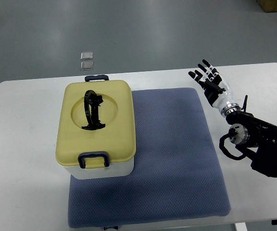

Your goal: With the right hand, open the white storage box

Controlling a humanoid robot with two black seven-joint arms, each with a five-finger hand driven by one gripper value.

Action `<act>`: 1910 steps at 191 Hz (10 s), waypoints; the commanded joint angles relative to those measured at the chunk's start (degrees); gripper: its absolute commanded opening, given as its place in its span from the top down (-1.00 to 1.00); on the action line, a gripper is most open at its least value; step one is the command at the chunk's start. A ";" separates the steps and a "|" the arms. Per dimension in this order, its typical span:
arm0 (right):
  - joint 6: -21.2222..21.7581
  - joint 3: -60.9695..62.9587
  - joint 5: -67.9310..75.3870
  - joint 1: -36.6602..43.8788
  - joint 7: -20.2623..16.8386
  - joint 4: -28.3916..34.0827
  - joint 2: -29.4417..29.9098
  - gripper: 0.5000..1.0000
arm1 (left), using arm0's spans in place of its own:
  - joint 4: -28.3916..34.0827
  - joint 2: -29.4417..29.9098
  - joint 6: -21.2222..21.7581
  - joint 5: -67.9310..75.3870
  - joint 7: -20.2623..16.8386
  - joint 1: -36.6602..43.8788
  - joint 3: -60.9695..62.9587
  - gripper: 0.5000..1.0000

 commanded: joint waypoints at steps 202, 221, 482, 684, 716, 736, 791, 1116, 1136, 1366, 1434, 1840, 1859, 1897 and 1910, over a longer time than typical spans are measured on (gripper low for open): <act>0.17 0.00 -0.08 0.26 -0.09 -2.00 0.28 -0.72 | -0.80 0.00 0.16 -0.09 0.00 -0.01 -0.82 -1.00; 0.17 -0.09 -0.08 0.34 -0.09 -2.00 0.19 -0.72 | -0.71 0.00 0.16 -0.09 0.00 -0.01 -0.82 -1.00; 9.93 -1.32 -62.48 31.37 -0.18 10.74 -8.51 -0.71 | -0.62 0.00 0.16 -0.09 0.00 0.08 -0.82 -1.00; 17.93 -14.85 -104.94 47.01 3.18 24.46 4.50 -0.49 | -0.62 0.00 0.16 -0.09 0.00 0.08 -0.82 -1.00; 15.91 -16.35 -105.20 46.75 3.18 24.37 4.50 -0.38 | -0.62 0.00 0.16 -0.09 0.00 0.08 -0.82 -1.00; 15.73 -16.44 -105.20 46.66 3.18 24.19 4.50 -0.37 | -0.62 0.00 0.16 -0.09 0.00 0.08 -0.82 -1.00; 15.12 -16.44 -105.29 45.87 1.05 22.96 4.41 -0.20 | -0.62 0.00 0.16 -0.09 0.00 0.08 -0.82 -1.00; 14.24 -13.89 -102.65 47.19 1.58 22.00 -0.16 1.00 | -0.62 0.00 0.16 -0.09 0.00 0.08 -0.82 -1.00; 14.24 -11.60 -102.65 46.57 1.49 20.42 -2.44 1.00 | -0.62 0.00 0.16 -0.09 0.00 0.08 -0.82 -1.00; 3.60 -11.25 -101.25 27.85 2.99 14.88 -18.71 1.00 | -0.62 0.00 0.16 -0.09 0.00 0.08 -0.82 -1.00; 1.93 -11.43 -101.77 24.34 3.16 14.88 -18.62 1.00 | -0.62 0.00 0.16 -0.09 0.00 0.08 -0.82 -1.00; -0.44 -14.41 -98.88 17.31 3.18 20.15 -14.31 -0.66 | -0.62 0.00 0.16 -0.09 0.00 0.08 -0.82 -1.00; -0.44 -13.98 -96.41 17.31 3.18 20.15 -14.31 -0.68 | -0.62 0.00 0.16 -0.09 0.00 0.08 -0.82 -1.00; 0.09 -13.71 -86.66 17.39 3.18 20.15 -14.40 -0.69 | -0.62 0.00 0.16 -0.09 0.00 0.08 -0.82 -1.00; 1.75 -13.54 -80.60 17.31 3.18 20.06 -14.22 -0.69 | -0.62 0.00 0.16 -0.09 0.00 0.08 -0.82 -1.00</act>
